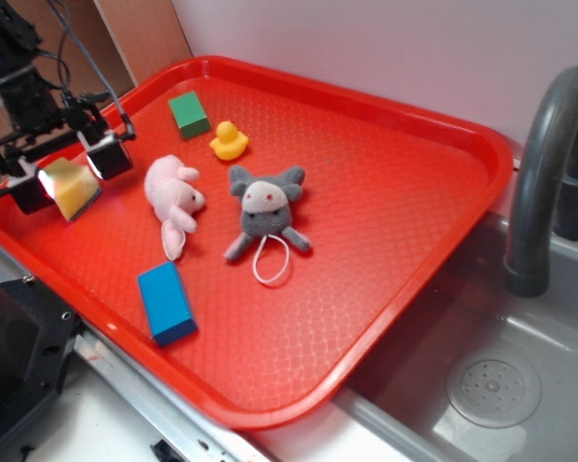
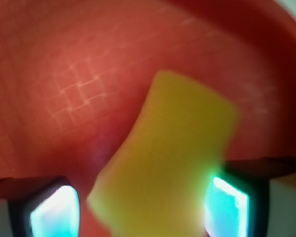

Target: Grab the green sponge.

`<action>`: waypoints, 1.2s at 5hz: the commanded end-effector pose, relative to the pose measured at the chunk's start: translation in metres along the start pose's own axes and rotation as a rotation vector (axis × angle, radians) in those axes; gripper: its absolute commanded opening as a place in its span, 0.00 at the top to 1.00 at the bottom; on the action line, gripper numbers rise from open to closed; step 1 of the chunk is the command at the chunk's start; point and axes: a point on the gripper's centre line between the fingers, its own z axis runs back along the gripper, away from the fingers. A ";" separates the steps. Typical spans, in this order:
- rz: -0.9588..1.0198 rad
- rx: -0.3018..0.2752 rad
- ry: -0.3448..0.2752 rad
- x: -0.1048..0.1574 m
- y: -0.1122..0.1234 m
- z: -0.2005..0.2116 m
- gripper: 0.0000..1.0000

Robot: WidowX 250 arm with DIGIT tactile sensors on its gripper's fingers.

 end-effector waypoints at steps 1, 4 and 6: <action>-0.129 0.041 -0.044 0.001 0.007 0.000 1.00; -0.803 0.386 -0.191 -0.110 -0.080 0.086 1.00; -1.306 0.320 -0.198 -0.151 -0.095 0.145 1.00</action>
